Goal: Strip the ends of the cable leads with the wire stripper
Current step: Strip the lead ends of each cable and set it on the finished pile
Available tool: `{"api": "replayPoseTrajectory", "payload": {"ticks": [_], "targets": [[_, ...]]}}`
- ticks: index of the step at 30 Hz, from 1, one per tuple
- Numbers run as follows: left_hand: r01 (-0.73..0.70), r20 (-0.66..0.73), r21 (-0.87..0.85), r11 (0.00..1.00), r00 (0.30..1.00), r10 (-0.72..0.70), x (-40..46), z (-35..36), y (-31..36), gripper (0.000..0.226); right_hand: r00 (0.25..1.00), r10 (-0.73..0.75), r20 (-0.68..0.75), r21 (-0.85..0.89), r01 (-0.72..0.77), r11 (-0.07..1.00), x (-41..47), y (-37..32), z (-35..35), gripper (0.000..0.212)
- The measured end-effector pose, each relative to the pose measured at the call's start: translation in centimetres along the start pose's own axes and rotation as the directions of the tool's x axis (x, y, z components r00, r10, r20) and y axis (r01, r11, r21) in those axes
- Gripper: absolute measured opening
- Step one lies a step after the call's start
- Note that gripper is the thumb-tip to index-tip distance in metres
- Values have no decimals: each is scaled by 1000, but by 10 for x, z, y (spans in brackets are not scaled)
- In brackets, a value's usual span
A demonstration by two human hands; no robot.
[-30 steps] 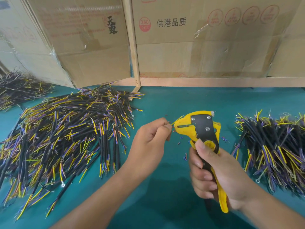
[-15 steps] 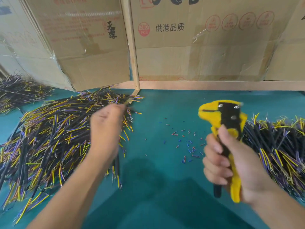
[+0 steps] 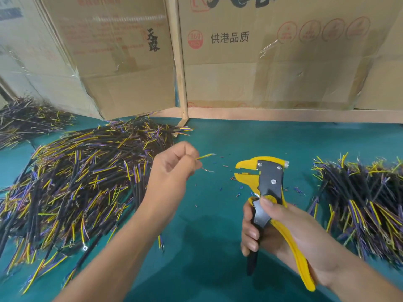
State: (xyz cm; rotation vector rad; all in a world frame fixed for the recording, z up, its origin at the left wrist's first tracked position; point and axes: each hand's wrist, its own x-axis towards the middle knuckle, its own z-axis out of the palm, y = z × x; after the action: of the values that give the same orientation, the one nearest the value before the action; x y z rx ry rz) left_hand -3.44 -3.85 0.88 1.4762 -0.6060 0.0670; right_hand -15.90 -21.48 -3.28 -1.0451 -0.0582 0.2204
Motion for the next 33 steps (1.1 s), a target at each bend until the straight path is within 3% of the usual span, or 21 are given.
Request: {"api": "replayPoseTrajectory", "payload": {"ticks": [12, 19, 27, 33], "targets": [[-16, 195, -33, 999, 981, 23, -5, 7, 0, 15, 998, 42, -43, -7, -42, 999, 2, 2, 0, 37], [-81, 297, 84, 993, 954, 52, -8, 6, -1, 12, 999, 27, -46, 20, -26, 999, 0, 1, 2, 38], [-156, 398, 112, 981, 912, 100, -14, 7, 1, 9, 999, 46, 28, -6, -46, 999, -3, -1, 0, 39], [-109, 433, 89, 990, 899, 60, -14, 6, 0, 12, 991, 59, 122, 0, -59, 998, -3, 1, -1, 44]]}}
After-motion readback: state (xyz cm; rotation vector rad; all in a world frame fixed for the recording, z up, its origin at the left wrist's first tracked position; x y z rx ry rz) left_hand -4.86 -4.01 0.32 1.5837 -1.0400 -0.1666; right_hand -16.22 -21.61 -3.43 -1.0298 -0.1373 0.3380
